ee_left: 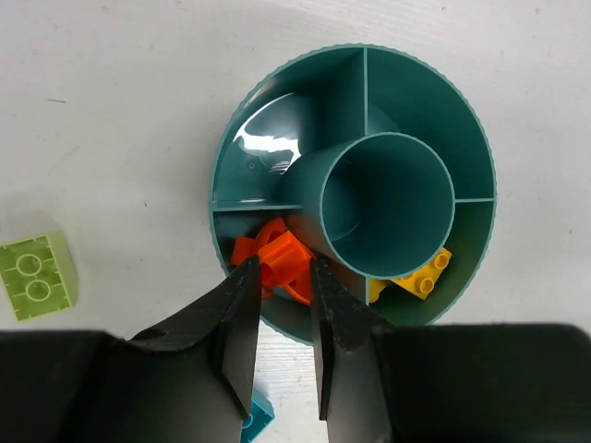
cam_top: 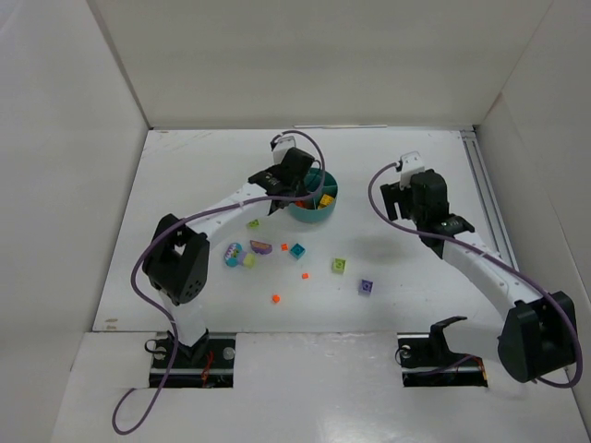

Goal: Sort the legos into containers by color

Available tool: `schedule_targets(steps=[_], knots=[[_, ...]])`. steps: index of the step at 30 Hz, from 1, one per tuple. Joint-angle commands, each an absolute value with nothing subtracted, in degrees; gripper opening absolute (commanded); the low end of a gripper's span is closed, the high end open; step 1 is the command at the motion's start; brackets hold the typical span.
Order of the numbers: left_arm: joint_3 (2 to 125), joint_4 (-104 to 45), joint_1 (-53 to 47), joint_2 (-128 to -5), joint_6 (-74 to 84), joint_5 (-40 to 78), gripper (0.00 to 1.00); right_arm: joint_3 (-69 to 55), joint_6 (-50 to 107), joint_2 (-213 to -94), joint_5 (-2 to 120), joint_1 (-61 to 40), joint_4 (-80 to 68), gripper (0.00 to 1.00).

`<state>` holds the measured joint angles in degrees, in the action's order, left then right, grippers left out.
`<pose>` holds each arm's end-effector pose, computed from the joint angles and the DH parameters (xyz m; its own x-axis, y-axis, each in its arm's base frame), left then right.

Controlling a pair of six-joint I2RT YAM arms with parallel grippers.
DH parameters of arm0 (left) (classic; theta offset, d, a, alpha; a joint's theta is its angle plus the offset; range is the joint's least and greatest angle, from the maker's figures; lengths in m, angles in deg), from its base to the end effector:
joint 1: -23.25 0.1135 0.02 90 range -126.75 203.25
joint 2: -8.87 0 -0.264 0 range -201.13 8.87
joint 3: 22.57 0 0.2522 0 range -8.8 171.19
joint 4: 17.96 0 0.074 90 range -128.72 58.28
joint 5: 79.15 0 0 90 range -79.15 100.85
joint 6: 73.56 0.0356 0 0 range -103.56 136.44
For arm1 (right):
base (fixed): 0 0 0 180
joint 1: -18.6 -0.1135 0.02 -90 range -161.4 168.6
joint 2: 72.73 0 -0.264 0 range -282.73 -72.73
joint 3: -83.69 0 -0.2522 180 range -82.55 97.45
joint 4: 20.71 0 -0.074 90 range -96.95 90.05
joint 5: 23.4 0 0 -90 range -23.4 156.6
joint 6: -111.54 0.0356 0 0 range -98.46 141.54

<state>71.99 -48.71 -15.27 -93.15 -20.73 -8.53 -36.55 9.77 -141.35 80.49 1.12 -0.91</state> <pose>0.3278 -0.2458 0.2724 -0.6173 -0.2371 -0.7501 0.0132 0.9503 -0.3112 0.2584 0.0724 0.2684 -0.4293 -0.3428 -0.8355 -0.1821 0.9390 -0.2917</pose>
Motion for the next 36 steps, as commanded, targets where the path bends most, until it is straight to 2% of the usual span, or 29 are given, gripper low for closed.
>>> schedule_targets(steps=[1, 2, 3, 7, 10, 12, 14, 15, 16, 19, 26, 30, 34, 36], knots=[[75.3, -48.6, -14.5, -91.7, -18.9, -8.6, 0.16, -35.4, 10.1, -141.3, 79.2, 1.9, -1.6, 0.87], [75.3, -48.6, -14.5, -91.7, -18.9, -8.1, 0.28, -35.4, 9.5, -141.3, 78.6, 1.9, -1.6, 0.87], [75.3, -48.6, -14.5, -91.7, -18.2, -8.0, 0.35, -35.4, 9.5, -141.3, 78.6, 1.9, -1.6, 0.87], [75.3, -48.6, -14.5, -91.7, -17.7, -7.4, 0.47, -35.4, 7.6, -140.8, 77.8, 1.9, -1.1, 0.87], [74.0, -48.6, -14.5, -90.1, -17.7, -7.4, 0.49, -35.4, 5.4, -140.1, 78.5, -0.1, -0.5, 0.87], [72.8, -48.6, -14.0, -88.0, -17.7, -6.9, 0.55, -35.4, 3.6, -139.3, 79.1, -3.5, -0.5, 0.87], [69.4, -48.0, -13.5, -85.6, -18.4, -6.9, 0.72, -35.4, 0.5, -138.8, 79.9, -7.1, -0.5, 0.87], [67.8, -47.2, -13.0, -82.7, -18.9, -6.9, 0.91, -35.4, -0.2, -138.8, 80.0, -11.4, -0.5, 0.87], [64.1, -47.2, -12.2, -81.1, -19.8, -6.9, 0.98, -34.8, -2.0, -140.1, 80.0, -13.5, -0.5, 0.87], [58.3, -47.2, -11.3, -74.5, -21.9, -6.4, 1.00, -32.6, -2.5, -143.2, 79.4, -21.4, -0.5, 0.86], [42.4, -53.5, -10.1, -59.5, -31.1, -11.3, 1.00, -21.8, 0.6, -159.5, 75.9, -32.8, -1.1, 0.83], [35.6, -56.5, -8.7, -53.8, -33.9, -12.4, 1.00, -15.2, 0.6, -170.1, 73.5, -34.9, -1.1, 0.81], [33.7, -58.7, -8.1, -49.8, -37.1, -13.8, 1.00, -10.4, 0.6, -176.1, 69.0, -34.9, -1.1, 0.78], [32.9, -58.7, -8.1, -48.6, -37.1, -13.8, 1.00, -8.8, 0.6, -177.9, 67.0, -34.9, -1.1, 0.73]])
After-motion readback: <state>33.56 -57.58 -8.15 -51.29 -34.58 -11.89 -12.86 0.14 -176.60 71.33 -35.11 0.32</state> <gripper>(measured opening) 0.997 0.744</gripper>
